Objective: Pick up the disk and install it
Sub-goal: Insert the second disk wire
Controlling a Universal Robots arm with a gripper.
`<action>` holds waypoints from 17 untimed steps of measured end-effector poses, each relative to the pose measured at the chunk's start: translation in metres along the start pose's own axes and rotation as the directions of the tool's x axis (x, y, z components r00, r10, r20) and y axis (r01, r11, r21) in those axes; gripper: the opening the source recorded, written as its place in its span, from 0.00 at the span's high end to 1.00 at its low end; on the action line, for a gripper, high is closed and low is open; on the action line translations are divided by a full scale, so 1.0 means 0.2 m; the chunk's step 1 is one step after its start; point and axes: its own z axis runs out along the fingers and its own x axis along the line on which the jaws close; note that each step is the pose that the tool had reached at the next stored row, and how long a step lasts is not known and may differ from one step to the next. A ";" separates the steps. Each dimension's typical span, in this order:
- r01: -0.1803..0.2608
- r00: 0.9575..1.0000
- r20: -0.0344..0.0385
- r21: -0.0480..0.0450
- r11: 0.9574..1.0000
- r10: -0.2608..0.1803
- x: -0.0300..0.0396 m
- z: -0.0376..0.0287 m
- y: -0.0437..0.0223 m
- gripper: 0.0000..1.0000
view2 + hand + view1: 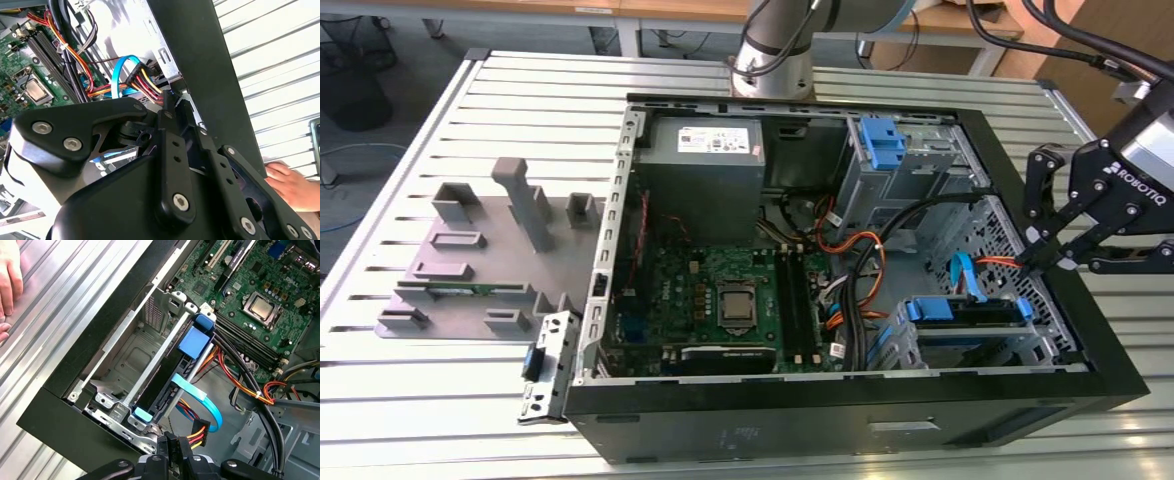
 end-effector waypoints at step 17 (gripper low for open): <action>0.001 1.000 -0.001 0.000 1.000 -0.001 -0.002 -0.019 0.002 0.79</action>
